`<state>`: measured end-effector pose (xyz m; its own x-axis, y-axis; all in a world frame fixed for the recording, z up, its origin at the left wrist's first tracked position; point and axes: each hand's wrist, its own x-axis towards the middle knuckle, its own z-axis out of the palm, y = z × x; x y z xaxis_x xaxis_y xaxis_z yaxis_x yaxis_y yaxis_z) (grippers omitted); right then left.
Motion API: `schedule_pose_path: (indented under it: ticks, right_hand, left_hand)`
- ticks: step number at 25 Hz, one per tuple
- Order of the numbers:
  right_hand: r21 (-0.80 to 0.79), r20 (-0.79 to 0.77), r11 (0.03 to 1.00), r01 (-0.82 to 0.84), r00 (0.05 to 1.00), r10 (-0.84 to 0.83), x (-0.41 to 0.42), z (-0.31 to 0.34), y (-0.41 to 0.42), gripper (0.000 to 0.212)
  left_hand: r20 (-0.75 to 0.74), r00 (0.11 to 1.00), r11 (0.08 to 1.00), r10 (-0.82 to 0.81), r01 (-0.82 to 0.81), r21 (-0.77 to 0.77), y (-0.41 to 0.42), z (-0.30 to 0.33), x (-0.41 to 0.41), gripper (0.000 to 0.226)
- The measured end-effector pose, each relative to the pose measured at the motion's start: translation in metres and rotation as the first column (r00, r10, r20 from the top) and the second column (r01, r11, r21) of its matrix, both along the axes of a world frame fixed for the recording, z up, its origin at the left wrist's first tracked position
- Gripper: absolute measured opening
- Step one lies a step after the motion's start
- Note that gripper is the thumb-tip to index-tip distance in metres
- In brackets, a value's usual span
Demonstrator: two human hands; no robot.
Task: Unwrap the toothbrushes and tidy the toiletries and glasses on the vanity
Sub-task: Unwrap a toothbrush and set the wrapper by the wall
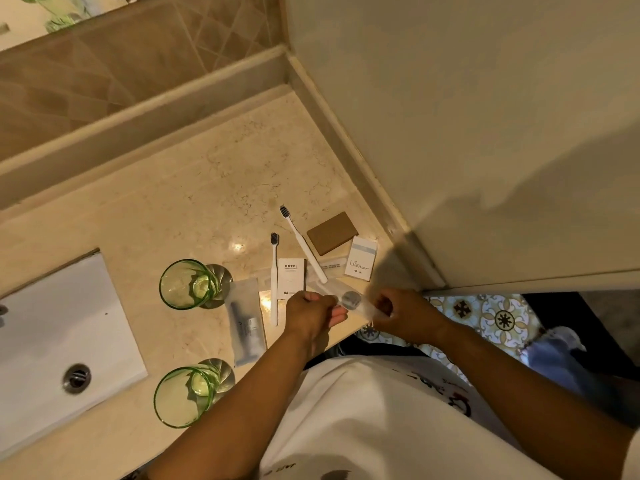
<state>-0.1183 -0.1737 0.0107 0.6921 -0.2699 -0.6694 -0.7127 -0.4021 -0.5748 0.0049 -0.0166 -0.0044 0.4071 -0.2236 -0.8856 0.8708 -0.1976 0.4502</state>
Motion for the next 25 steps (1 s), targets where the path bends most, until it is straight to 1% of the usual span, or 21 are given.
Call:
schedule_pose_path:
  ticks: [2, 4, 7, 9, 12, 14, 17, 19, 20, 23, 25]
  right_hand:
    - [0.029, -0.036, 0.999, 0.041, 0.999, -0.04, -0.003, 0.009, -0.004, 0.02]
    - [0.098, -0.06, 0.99, 0.098, 0.994, -0.092, -0.006, 0.019, -0.007, 0.023]
    - [0.196, -0.115, 0.974, 0.114, 0.989, -0.093, -0.007, 0.033, -0.007, 0.036]
    - [0.258, -0.143, 0.954, 0.151, 0.983, -0.117, -0.003, 0.036, -0.005, 0.032]
    - [0.296, -0.131, 0.919, 0.261, 0.964, -0.232, 0.003, 0.041, -0.003, 0.021]
    - [0.354, -0.129, 0.882, 0.311, 0.95, -0.284, 0.008, 0.042, -0.002, 0.016]
    - [0.507, -0.151, 0.774, 0.38, 0.923, -0.355, 0.022, 0.044, -0.001, 0.008]
    - [0.574, -0.156, 0.702, 0.422, 0.898, -0.412, 0.036, 0.041, -0.001, 0.004]
    - [0.58, -0.149, 0.691, 0.431, 0.89, -0.43, 0.043, 0.038, -0.001, 0.004]
    - [0.542, -0.102, 0.723, 0.428, 0.887, -0.45, 0.073, 0.031, -0.003, 0.003]
    - [0.491, -0.06, 0.761, 0.424, 0.888, -0.455, 0.093, 0.029, -0.006, 0.011]
  left_hand:
    - [-0.035, 0.999, 0.999, -0.037, 0.036, -0.027, -0.003, 0.003, -0.001, 0.024]
    - [-0.043, 0.993, 0.994, -0.11, 0.109, -0.025, -0.007, 0.005, -0.002, 0.023]
    - [-0.042, 0.981, 0.982, -0.19, 0.189, -0.032, -0.015, 0.012, -0.002, 0.029]
    - [-0.059, 0.976, 0.977, -0.211, 0.21, -0.033, -0.017, 0.021, 0.002, 0.029]
    - [-0.082, 0.963, 0.965, -0.257, 0.252, -0.067, -0.018, 0.038, 0.008, 0.024]
    - [-0.082, 0.957, 0.957, -0.279, 0.271, -0.102, -0.019, 0.049, 0.013, 0.022]
    - [0.007, 0.963, 0.961, -0.268, 0.268, -0.073, -0.022, 0.06, 0.02, 0.024]
    - [0.115, 0.963, 0.968, -0.242, 0.248, -0.038, -0.024, 0.061, 0.029, 0.028]
    - [0.188, 0.953, 0.969, -0.238, 0.245, -0.012, -0.024, 0.059, 0.036, 0.027]
    - [0.395, 0.89, 0.973, -0.229, 0.213, 0.084, -0.026, 0.051, 0.069, 0.025]
    - [0.459, 0.863, 0.977, -0.213, 0.179, 0.118, -0.03, 0.05, 0.094, 0.029]
